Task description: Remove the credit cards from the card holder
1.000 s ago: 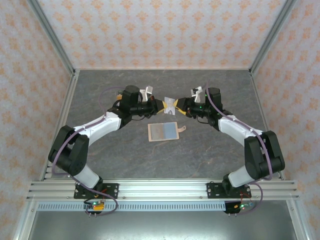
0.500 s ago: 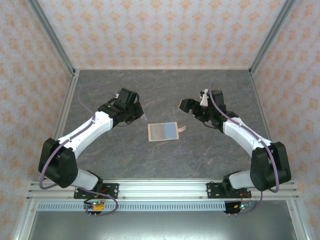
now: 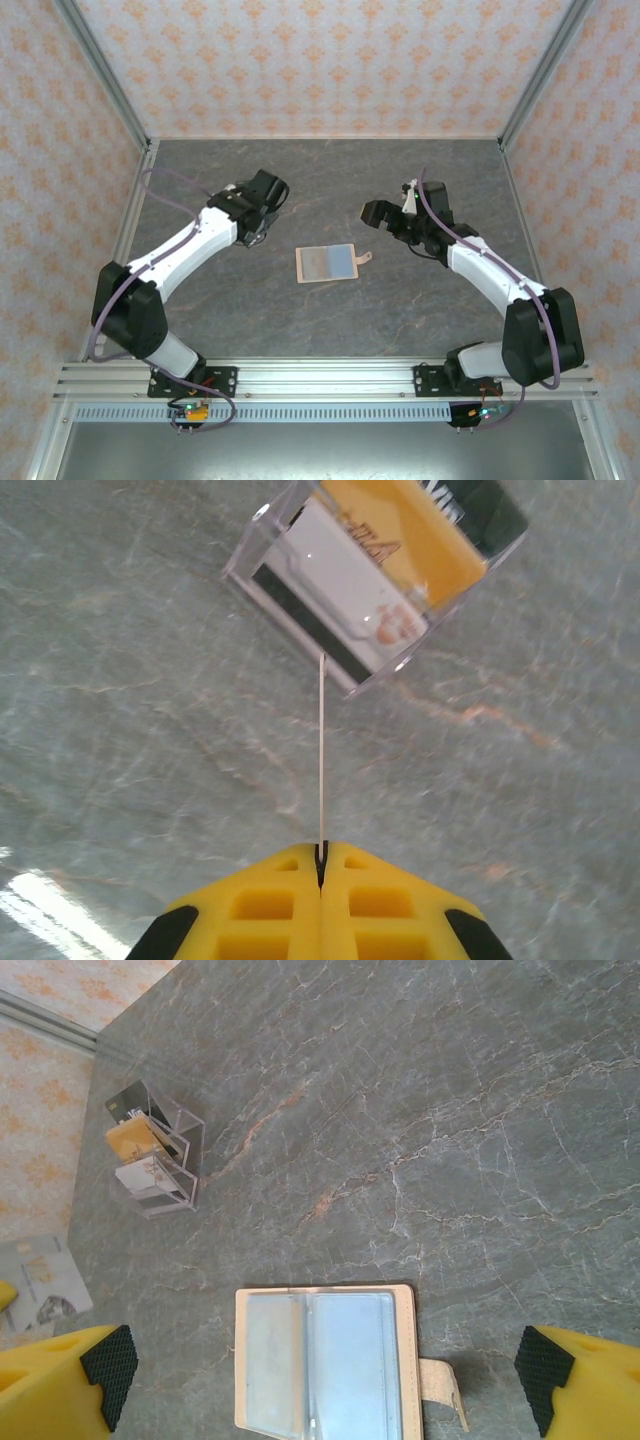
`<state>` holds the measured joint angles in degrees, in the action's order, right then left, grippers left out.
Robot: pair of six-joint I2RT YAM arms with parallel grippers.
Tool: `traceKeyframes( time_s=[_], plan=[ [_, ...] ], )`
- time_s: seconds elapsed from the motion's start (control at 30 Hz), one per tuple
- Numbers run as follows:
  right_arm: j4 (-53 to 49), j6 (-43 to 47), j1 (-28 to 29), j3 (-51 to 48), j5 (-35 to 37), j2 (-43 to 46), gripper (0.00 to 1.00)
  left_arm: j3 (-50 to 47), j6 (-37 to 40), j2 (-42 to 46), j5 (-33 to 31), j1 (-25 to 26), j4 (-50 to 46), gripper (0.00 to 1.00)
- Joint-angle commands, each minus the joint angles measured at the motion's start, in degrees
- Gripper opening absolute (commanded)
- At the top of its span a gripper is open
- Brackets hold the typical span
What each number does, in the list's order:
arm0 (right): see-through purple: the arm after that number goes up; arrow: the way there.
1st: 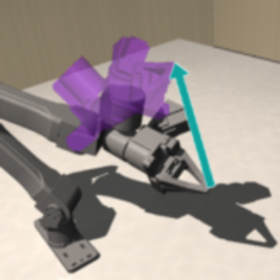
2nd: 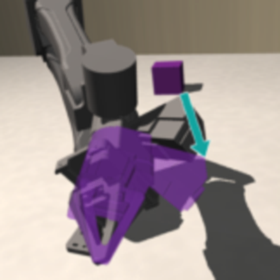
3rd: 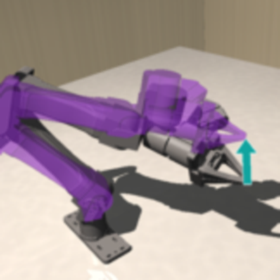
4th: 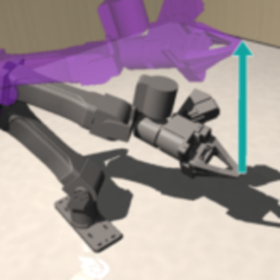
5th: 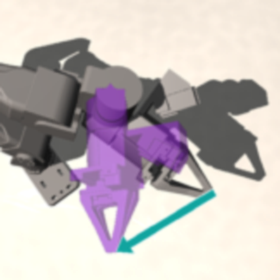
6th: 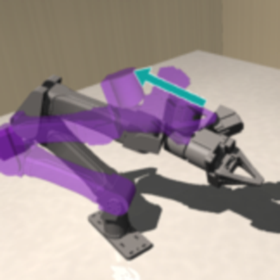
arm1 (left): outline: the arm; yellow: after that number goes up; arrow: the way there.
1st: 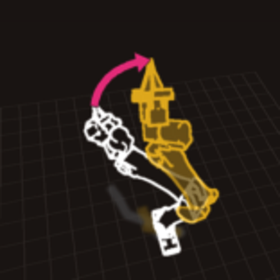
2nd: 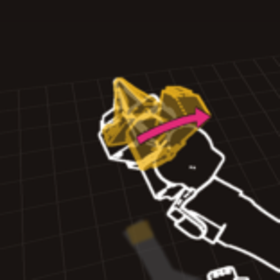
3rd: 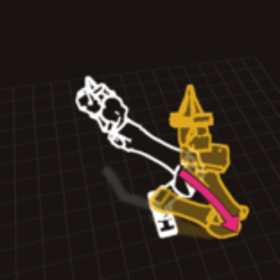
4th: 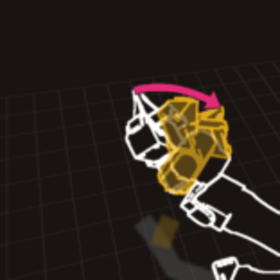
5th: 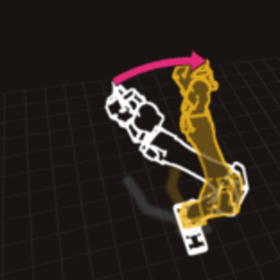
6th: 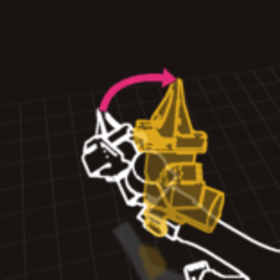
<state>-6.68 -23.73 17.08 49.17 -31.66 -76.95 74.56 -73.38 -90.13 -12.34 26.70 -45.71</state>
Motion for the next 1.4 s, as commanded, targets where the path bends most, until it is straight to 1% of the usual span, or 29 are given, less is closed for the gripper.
traceKeyframes(
  time_s=[0.0,0.07,0.2,0.37,0.53,0.67,0.9,0.97,1.1,1.37],
  plan=[
    [-0.4,1.7,0.0,-0.8,1.4,2.1,0.99,3.1,-9.7,-3.3,-7.0,0.1,-5.1,0.0],
    [-0.2,1.8,0.0,-1.2,1.7,2.4,0.99,4.3,-13.6,-4.5,-9.9,0.1,-5.6,0.0],
    [0.0,1.8,0.0,-1.5,1.6,2.3,0.99,8.5,-17.2,-7.8,-15.7,-0.1,-6.7,0.0],
    [0.5,1.8,0.0,-2.0,1.8,2.3,0.99,14.8,-20.7,-13.1,-16.0,-1.4,-8.5,0.0],
    [1.2,1.6,0.0,-2.5,1.6,2.4,0.99,18.7,-27.1,-16.7,-17.0,-2.0,-10.5,0.0],
    [1.3,1.6,0.0,-2.8,1.8,2.5,0.99,21.2,-30.9,-18.9,-16.0,-2.8,-12.6,0.0],
    [1.5,1.4,-0.1,-3.0,1.5,3.0,0.99,22.9,-33.8,-23.1,-15.0,-3.0,-13.1,0.0],
    [1.6,1.4,0.0,-3.0,1.4,3.2,0.99,22.5,-34.5,-23.7,-13.8,-3.2,-12.6,0.0],
    [1.6,1.4,0.0,-3.0,1.4,3.2,0.99,22.3,-33.3,-24.5,-12.5,-4.0,-10.3,0.0],
    [1.7,1.1,0.0,-3.0,1.2,2.9,0.99,23.4,-31.6,-26.4,-11.2,-6.0,-9.4,0.0]
  ],
)
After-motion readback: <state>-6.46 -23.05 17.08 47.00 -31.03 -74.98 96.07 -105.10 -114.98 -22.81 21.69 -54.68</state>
